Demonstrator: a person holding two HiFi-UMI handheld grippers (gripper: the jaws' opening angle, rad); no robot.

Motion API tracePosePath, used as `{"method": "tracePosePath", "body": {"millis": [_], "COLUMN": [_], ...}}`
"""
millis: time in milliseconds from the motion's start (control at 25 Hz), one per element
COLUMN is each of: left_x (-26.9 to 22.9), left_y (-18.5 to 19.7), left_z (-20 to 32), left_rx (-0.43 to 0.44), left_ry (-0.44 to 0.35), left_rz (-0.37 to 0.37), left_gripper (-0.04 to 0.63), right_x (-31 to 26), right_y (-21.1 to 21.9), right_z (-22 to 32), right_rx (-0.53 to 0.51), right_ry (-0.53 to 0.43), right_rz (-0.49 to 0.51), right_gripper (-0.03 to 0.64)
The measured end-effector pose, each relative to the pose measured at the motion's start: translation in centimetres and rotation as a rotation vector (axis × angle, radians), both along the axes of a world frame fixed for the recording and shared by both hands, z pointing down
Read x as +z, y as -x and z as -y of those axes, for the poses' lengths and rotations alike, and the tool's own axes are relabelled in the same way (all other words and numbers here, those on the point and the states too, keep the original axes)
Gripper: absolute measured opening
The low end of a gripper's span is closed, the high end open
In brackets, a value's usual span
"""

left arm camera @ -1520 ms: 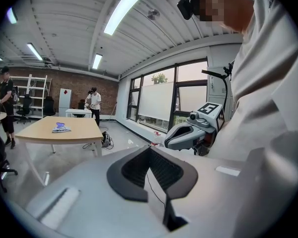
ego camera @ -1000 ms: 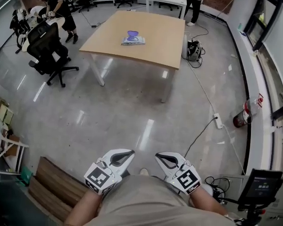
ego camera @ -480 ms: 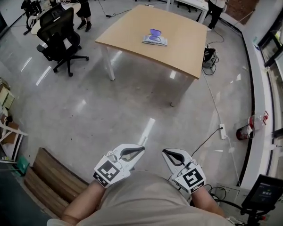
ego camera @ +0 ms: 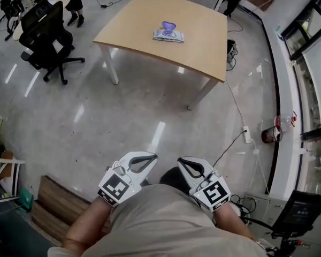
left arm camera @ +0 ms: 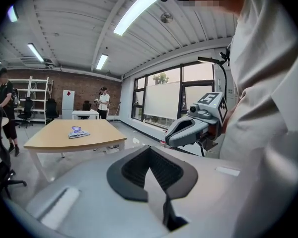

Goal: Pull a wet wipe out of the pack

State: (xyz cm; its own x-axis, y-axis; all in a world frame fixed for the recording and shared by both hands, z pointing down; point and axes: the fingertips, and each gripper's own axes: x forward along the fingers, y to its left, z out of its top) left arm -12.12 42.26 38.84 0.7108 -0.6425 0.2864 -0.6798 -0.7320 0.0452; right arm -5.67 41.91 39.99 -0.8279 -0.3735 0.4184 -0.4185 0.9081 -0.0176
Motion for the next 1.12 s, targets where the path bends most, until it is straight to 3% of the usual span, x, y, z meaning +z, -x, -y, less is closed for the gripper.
{"method": "tracePosePath", "body": {"millis": [200, 400, 640, 920, 1120], "left_x": [0.6, 0.1, -1.4, -2.6, -1.7], "left_y": [1.7, 0.1, -3.9, -7.2, -7.0], "left_z": [3.3, 9.8, 19.2, 29.4, 33.8], "left_rx": [-0.005, 0.011, 0.013, -0.069, -0.1], "left_ry": [0.032, 0.027, 0.034, 0.01, 0.052], "left_rz": [-0.049, -0.05, -0.041, -0.056, -0.056], "left_gripper": [0.005, 0.005, 0.005, 0.005, 0.005], "right_x": [0.2, 0.4, -0.5, -0.5, 0.5], "right_y": [2.0, 0.1, -2.9, -6.5, -7.4], "right_z": [3.1, 10.0, 19.1, 28.2, 33.1], "right_rx": [-0.011, 0.032, -0.001, -0.075, -0.077], "right_ry": [-0.014, 0.006, -0.003, -0.036, -0.014], "right_rz": [-0.024, 0.005, 0.017, 0.026, 0.029], "right_gripper": [0.003, 0.003, 0.003, 0.003, 0.003]}}
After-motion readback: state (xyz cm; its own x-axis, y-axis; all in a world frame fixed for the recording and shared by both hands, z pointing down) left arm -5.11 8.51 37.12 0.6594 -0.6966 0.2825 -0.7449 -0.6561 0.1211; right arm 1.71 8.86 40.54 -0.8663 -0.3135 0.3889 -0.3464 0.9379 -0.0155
